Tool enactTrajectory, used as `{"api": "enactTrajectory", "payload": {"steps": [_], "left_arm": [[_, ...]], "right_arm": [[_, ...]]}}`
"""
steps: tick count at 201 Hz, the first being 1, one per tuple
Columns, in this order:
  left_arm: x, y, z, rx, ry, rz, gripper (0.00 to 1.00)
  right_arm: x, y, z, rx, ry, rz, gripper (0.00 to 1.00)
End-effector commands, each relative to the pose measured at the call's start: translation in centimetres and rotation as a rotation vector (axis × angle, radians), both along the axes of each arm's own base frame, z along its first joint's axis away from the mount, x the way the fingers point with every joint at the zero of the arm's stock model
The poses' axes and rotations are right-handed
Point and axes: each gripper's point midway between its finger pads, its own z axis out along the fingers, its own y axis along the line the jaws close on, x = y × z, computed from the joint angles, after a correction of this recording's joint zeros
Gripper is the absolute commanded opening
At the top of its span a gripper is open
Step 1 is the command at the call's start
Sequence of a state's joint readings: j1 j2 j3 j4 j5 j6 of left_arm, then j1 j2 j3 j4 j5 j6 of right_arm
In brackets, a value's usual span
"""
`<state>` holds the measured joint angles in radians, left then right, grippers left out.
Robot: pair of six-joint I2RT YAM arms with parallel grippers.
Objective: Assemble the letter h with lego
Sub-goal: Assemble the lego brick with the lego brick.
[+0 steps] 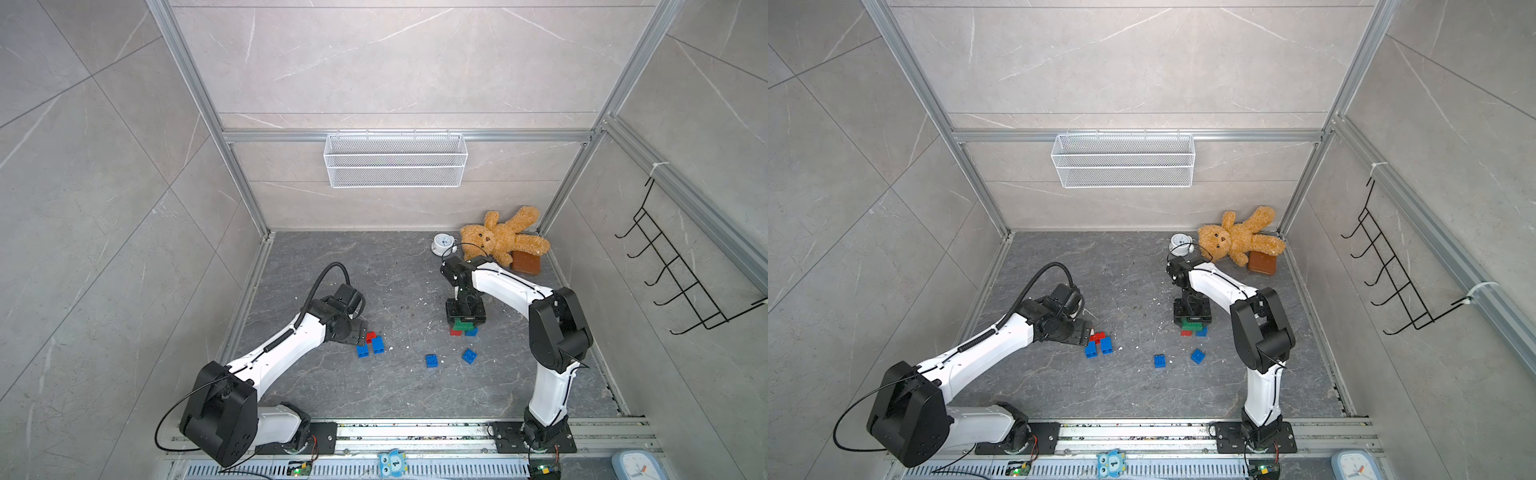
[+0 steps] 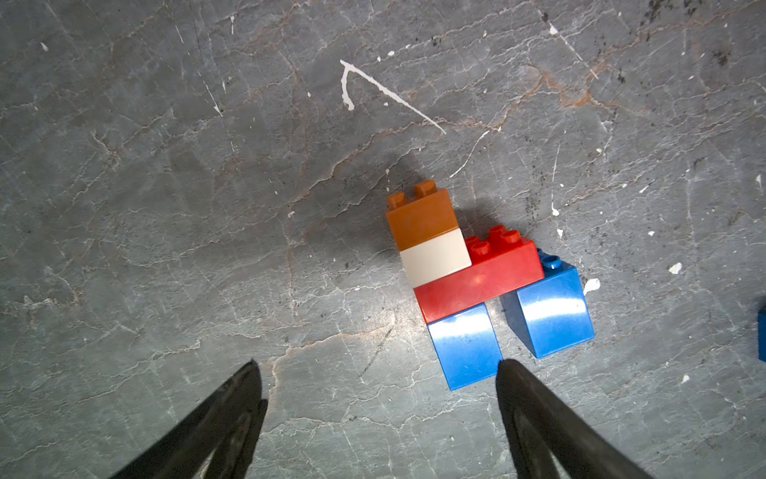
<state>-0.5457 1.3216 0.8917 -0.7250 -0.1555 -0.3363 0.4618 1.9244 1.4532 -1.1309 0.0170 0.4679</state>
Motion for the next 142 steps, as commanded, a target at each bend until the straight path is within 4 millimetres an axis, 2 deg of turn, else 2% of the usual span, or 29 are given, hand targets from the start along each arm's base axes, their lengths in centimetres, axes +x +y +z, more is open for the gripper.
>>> {"api": "enactTrajectory", "payload": {"steps": [1, 131, 142], "left_arm": [[0.4, -0.3, 0.8, 0.002, -0.012, -0.020, 0.90], [0.3, -0.4, 0.8, 0.006, -0.012, -0.025, 0.90], [0.3, -0.4, 0.9, 0.006, -0.013, -0.025, 0.90]], "right_arm": [[-0.3, 0.7, 0.6, 0.025, 0.013, 0.019, 0.52], [-1.5, 1.0, 1.2, -0.003, -0.006, 0.044, 0.86], [-1.5, 0.9, 1.6, -0.008, -0.019, 0.044, 0.99]]}}
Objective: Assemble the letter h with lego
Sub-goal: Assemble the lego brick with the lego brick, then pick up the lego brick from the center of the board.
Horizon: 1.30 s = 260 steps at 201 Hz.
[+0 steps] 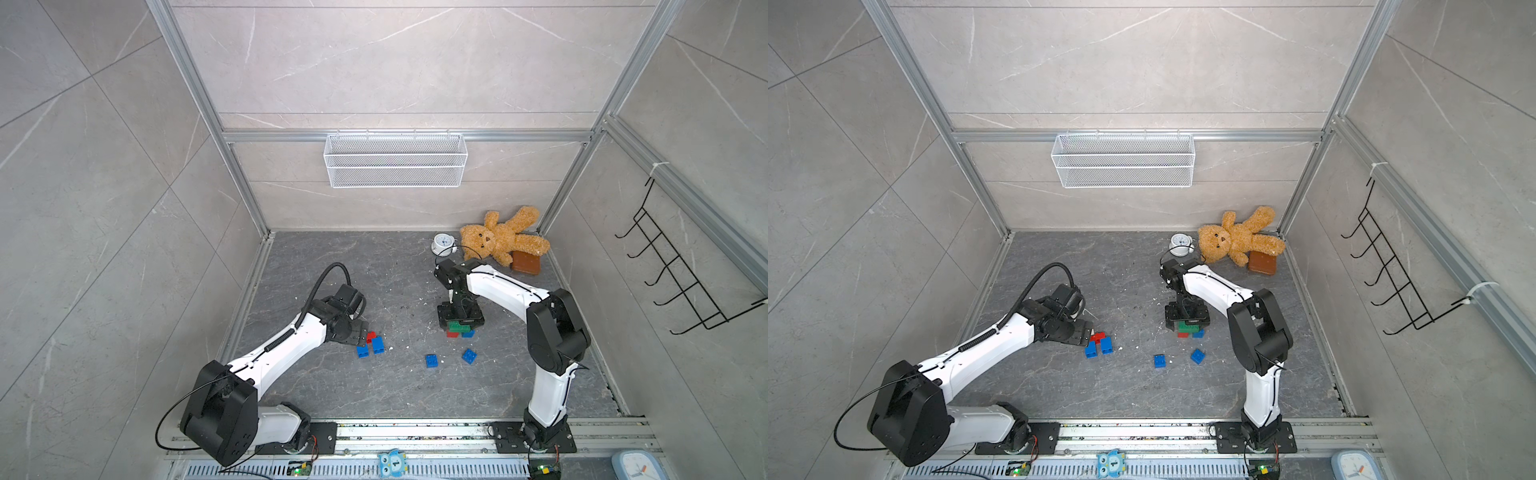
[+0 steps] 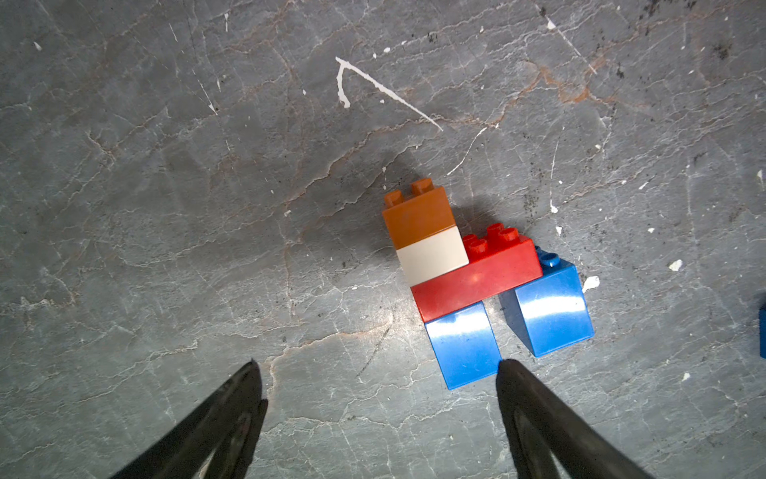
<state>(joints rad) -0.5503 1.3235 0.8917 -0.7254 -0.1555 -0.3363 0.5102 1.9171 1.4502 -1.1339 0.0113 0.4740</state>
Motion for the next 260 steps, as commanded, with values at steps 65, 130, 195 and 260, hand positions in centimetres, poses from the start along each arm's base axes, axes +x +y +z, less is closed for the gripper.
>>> {"api": "enactTrajectory", "payload": {"steps": [65, 130, 195, 260], "left_arm": [[0.4, -0.2, 1.4, 0.006, -0.033, -0.018, 0.90], [0.4, -0.4, 1.7, -0.015, -0.041, -0.002, 0.93], [0.4, -0.6, 3.0, -0.060, -0.087, 0.002, 1.00], [0.4, -0.4, 2.6, -0.037, -0.082, 0.004, 1.00]], "right_arm": [[-1.1, -0.8, 6.5, -0.002, -0.129, 0.014, 1.00], [-9.8, -1.6, 6.0, 0.058, -0.134, -0.231, 0.92], [-9.4, -0.5, 1.7, 0.103, -0.157, -0.382, 0.83], [-8.0, -1.3, -1.9, 0.030, -0.156, -0.430, 0.75]]}}
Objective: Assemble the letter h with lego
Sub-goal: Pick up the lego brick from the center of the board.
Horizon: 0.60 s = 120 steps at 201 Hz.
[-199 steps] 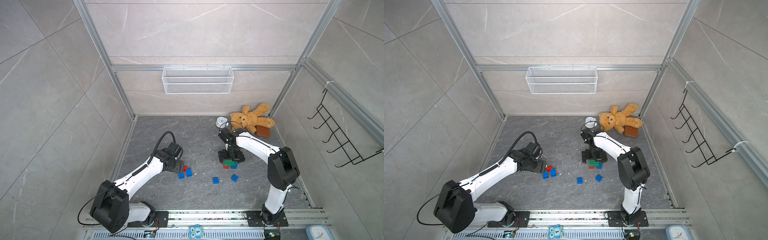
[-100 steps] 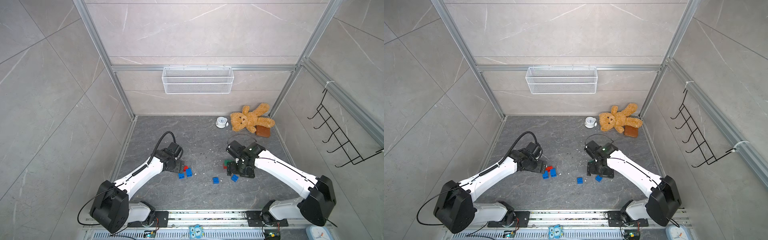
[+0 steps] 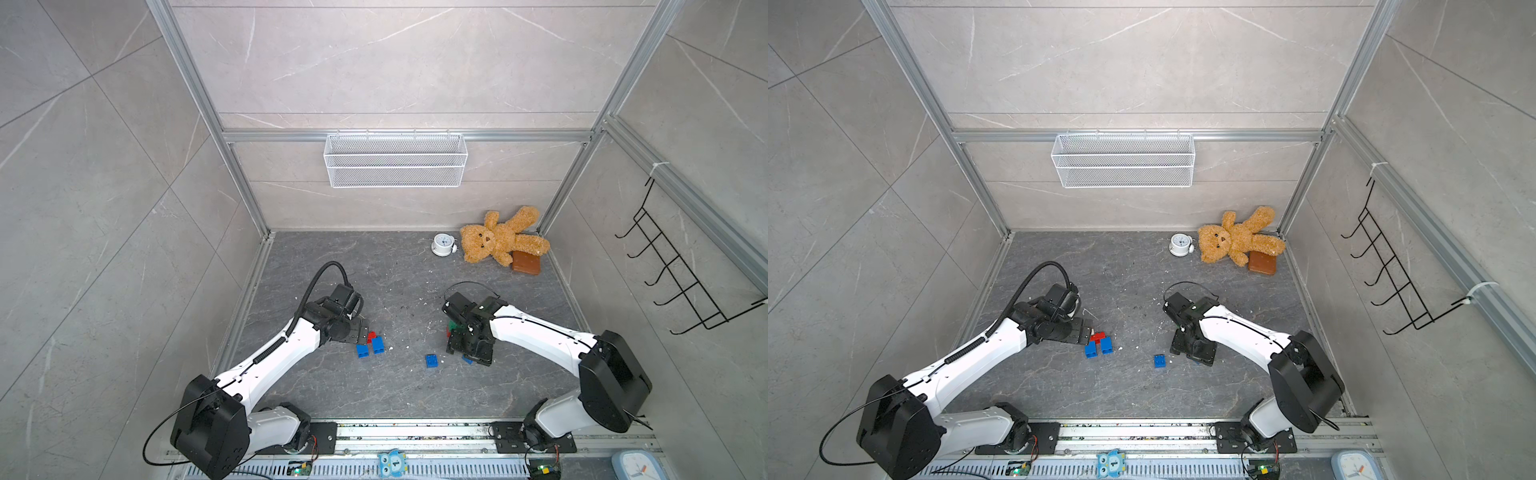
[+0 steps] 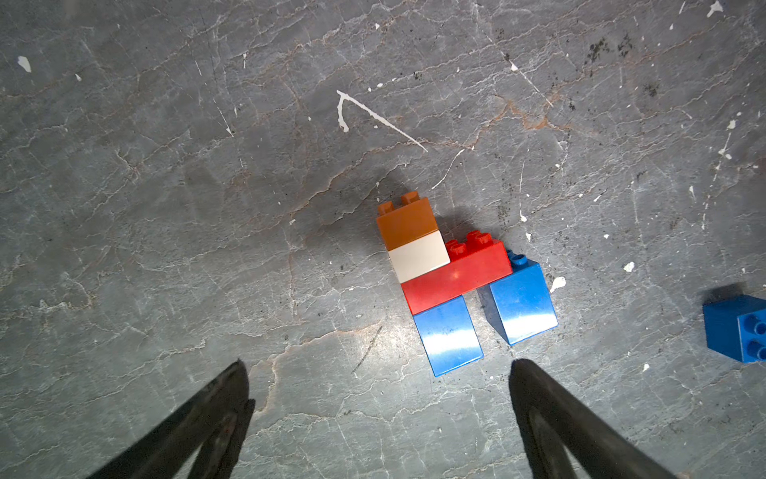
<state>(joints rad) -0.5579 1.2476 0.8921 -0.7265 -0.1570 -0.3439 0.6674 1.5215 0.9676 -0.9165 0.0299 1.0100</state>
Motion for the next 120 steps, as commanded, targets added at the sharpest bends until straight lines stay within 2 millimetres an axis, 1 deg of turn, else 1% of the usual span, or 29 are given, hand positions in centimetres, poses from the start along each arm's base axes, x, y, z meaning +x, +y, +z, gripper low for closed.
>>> {"api": "enactTrajectory", "payload": {"steps": [1, 17, 41, 54, 81, 101, 120], "left_arm": [[0.4, -0.2, 0.6, 0.004, -0.017, 0.004, 1.00], [0.4, -0.2, 0.4, 0.009, -0.010, 0.000, 1.00], [0.4, -0.2, 0.3, 0.014, -0.008, -0.002, 1.00], [0.4, -0.2, 0.2, 0.015, -0.005, -0.004, 1.00], [0.4, -0.1, 0.1, 0.025, -0.004, -0.004, 1.00], [0.4, 0.0, 0.1, 0.029, -0.008, -0.003, 1.00], [0.5, 0.1, 0.1, 0.033, -0.007, -0.001, 1.00]], "right_arm": [[0.6, -0.6, -1.2, -0.014, -0.015, -0.054, 0.75], [0.7, -0.7, -2.0, -0.008, -0.007, -0.065, 0.72], [1.2, -1.3, -2.3, -0.005, -0.036, -0.087, 0.71], [1.4, -1.5, -2.7, 0.005, -0.045, -0.099, 0.68], [1.2, -1.9, -4.0, 0.003, -0.016, -0.114, 0.62], [1.3, -2.1, -4.2, -0.003, -0.029, -0.113, 0.61], [1.1, -2.6, -4.3, -0.024, -0.029, -0.109, 0.57]]}}
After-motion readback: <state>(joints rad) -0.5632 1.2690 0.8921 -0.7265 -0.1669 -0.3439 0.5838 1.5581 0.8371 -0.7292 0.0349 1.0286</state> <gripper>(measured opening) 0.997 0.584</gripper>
